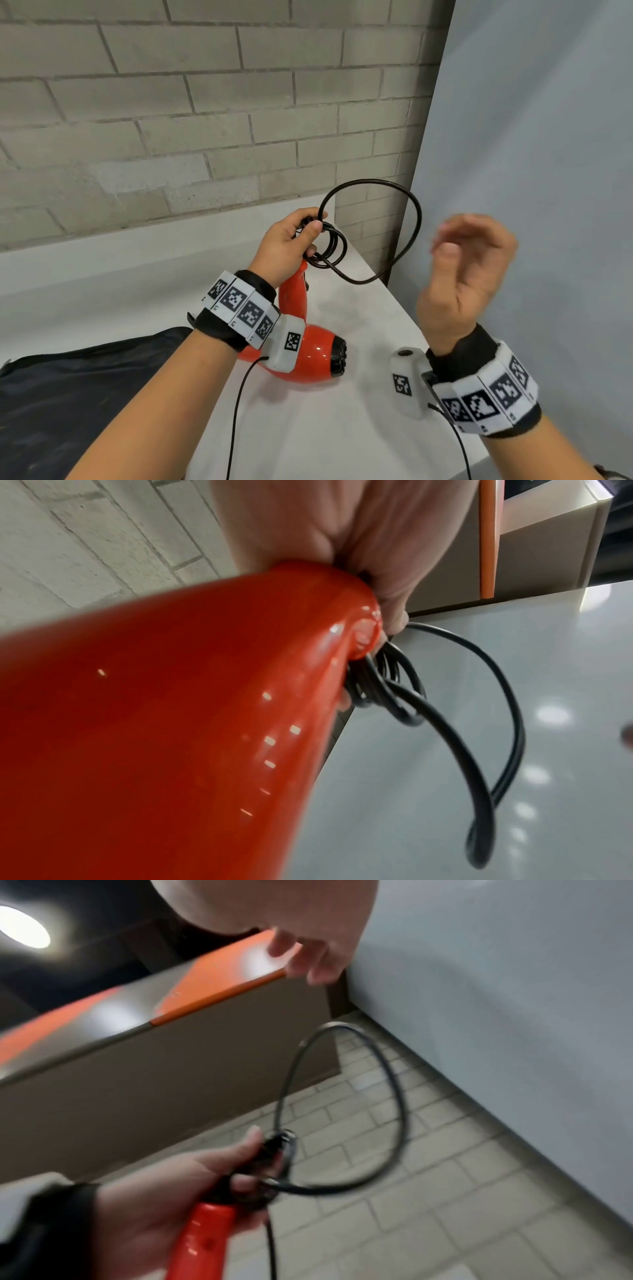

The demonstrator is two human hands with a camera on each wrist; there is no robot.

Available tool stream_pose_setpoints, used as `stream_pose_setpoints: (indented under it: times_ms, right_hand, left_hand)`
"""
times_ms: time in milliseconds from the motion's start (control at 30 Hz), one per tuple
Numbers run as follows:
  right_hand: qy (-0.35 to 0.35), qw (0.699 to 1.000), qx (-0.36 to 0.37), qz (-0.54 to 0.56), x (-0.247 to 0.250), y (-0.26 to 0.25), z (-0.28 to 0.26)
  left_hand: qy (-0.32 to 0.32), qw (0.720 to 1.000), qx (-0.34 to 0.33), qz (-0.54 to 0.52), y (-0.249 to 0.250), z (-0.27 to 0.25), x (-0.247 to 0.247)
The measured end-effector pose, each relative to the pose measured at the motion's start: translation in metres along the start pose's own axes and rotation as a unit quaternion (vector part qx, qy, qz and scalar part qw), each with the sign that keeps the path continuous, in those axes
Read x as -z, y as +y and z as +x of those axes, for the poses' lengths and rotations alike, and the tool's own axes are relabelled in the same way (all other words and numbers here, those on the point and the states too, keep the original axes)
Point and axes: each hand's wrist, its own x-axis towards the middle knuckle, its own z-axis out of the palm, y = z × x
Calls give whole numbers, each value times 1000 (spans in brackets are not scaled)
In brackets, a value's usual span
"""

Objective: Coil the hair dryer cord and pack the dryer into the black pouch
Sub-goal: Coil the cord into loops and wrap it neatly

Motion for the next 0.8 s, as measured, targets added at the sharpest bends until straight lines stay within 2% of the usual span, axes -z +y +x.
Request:
stream_pose_setpoints:
  times_ms: [67,100,133,200,233,300,333,367,467,533,633,700,800]
  right_hand:
    - [97,994,-48,0,7,26,-7]
    - [107,988,-107,-16,9,41,-11]
    - [87,980,-178,-32,10,54,-15]
    - [-26,947,-321,-25,10,77,-23]
    - [-102,927,-361,-11,8,86,-27]
    - [-295,894,-332,-52,-4,96,-33]
    - [-368,878,-296,-77,-14,95,-35]
    - [-403,871,-271,-79,-24,93,-36]
    - [-386,887,-253,-27,-44,80,-33]
    - [-367,896,-245,-53,-46,82,-32]
    - [-363,885,-271,-107,-42,99,-34]
    - [-369,846,-363,-131,-34,120,-34]
    - [-379,744,-466,-293,-12,152,-33]
  left_hand:
    - [-5,1000,4,-7,1,-1,1]
    - [-9,1000,6,-11,1,-1,1]
    - [-14,1000,8,-15,2,-1,0]
    - [-23,1000,11,-18,4,-2,-1]
    - [-27,999,12,-18,5,-2,-2]
    - [-33,999,15,-15,6,-3,-4]
    - [-35,999,14,-12,7,-3,-5]
    - [-37,999,9,-5,6,-2,-6]
    - [-26,999,-7,31,6,-2,-4]
    - [-29,999,1,16,7,-2,-2]
    - [-44,999,11,-26,6,-4,1]
    - [-42,998,18,-53,6,-4,1]
    - [-32,992,28,-119,7,-5,1]
